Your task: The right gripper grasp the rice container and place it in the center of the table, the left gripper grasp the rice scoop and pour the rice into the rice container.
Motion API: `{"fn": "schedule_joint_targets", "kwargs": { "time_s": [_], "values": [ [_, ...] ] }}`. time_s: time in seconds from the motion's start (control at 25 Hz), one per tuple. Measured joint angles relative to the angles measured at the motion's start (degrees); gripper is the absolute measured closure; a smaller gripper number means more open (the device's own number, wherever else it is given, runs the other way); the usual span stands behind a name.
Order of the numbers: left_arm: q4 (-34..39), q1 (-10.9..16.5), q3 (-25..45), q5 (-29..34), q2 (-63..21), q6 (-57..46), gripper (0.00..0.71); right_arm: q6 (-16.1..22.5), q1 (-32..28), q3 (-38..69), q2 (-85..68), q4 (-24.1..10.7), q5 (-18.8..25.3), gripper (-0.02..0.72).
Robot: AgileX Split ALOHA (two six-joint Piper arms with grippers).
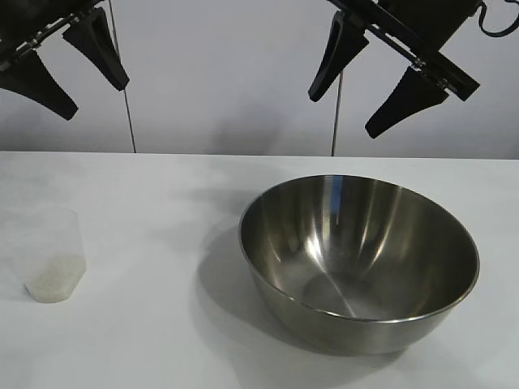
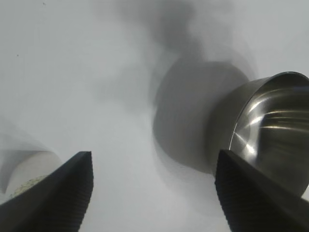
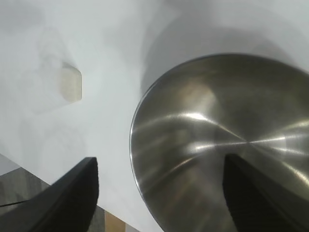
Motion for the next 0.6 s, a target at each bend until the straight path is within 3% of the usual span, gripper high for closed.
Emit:
{"fn": "schedule_joint_targets", "kwargs": {
  "time_s": [0.24, 0.44, 0.6],
  "values": [
    [0.0, 0.0, 0.0, 0.0, 0.0, 0.0, 0.193, -0.6, 0.0, 0.0, 0.0, 0.0, 0.0, 0.209],
    [0.0, 0.0, 0.0, 0.0, 0.0, 0.0, 0.193, -4.2, 0.0, -0.1, 0.0, 0.0, 0.3, 0.209],
    [0.0, 0.0, 0.0, 0.0, 0.0, 0.0, 0.193, -5.1, -0.7, -2.2, 0.0, -0.9, 3.7, 0.209]
  ]
}}
